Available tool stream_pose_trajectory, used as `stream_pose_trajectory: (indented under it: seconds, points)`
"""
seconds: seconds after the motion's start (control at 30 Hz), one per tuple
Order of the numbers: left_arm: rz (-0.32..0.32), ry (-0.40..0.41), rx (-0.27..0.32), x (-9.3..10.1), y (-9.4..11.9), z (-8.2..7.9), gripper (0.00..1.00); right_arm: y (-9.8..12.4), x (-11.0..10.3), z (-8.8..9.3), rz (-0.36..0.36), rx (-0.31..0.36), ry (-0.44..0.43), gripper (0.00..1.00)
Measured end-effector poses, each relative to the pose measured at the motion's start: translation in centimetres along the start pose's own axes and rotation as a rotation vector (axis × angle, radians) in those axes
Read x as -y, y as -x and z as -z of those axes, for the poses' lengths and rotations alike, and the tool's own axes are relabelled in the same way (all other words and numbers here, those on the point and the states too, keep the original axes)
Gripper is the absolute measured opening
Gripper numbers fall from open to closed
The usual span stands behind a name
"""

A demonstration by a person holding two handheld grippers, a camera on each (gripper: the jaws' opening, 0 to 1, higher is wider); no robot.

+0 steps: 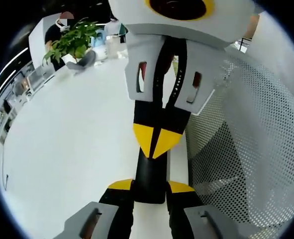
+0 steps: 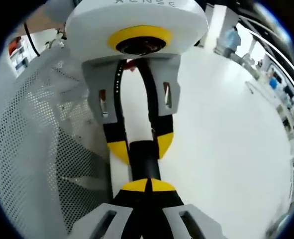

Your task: Press the specified remote control buttons in sequence, fully releasing each button before pressing the next.

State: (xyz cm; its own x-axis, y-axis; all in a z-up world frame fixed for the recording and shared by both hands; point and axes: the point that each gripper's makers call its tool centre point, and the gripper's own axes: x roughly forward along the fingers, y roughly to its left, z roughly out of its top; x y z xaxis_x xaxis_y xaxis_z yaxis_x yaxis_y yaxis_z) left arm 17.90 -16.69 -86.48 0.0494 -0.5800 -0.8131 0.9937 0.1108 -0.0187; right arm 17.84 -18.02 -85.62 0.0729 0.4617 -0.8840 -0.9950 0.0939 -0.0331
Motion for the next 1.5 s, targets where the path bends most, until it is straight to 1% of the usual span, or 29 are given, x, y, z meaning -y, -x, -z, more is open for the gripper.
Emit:
stream_pose_trajectory:
  seconds: [0.1,0.17,0.27,0.33,0.43,0.53,0.6,0.73,0.83,0.97,1.1,1.23,1.5]
  points:
    - [0.002,0.006,0.006,-0.1,0.0,0.0,0.25,0.1,0.1,0.0,-0.008,0.005,-0.006,0.0]
    - [0.0,0.002,0.005,-0.1,0.0,-0.1,0.25,0.1,0.2,0.1,-0.016,0.023,-0.019,0.0]
    - [-0.002,-0.002,-0.007,-0.1,-0.1,-0.1,0.25,0.2,0.2,0.1,-0.013,0.08,-0.057,0.0]
    - [0.003,-0.004,-0.014,-0.1,-0.1,-0.1,0.25,0.2,-0.1,-0.1,-0.009,0.122,-0.051,0.0]
    - [0.003,-0.008,-0.018,0.0,-0.1,0.0,0.25,0.4,-0.6,-0.2,-0.019,0.165,-0.067,0.04]
    - [0.004,-0.006,-0.012,-0.1,0.0,0.0,0.25,0.3,-1.0,-0.2,-0.017,0.181,-0.064,0.09]
    - [0.002,-0.005,-0.011,-0.1,0.0,0.0,0.25,0.3,-1.2,-0.3,-0.006,0.182,-0.031,0.1]
    - [0.0,-0.004,-0.01,-0.1,0.0,-0.1,0.25,0.2,-1.3,-0.3,0.008,0.185,-0.013,0.14]
    - [-0.002,-0.001,-0.007,0.0,0.0,0.0,0.25,0.3,-0.9,0.1,0.036,0.164,0.007,0.14]
    - [-0.003,0.0,-0.006,0.0,0.0,0.0,0.25,0.4,-0.6,0.5,0.035,0.164,-0.025,0.18]
    - [-0.004,-0.002,-0.004,0.1,0.0,0.0,0.25,0.4,-0.2,1.3,0.054,0.142,-0.031,0.21]
    - [-0.005,-0.002,0.001,0.1,0.0,0.0,0.25,0.4,0.1,2.7,0.062,0.108,-0.05,0.23]
    - [-0.007,0.0,0.006,0.1,0.0,0.0,0.25,0.6,0.4,3.3,0.055,0.112,-0.074,0.24]
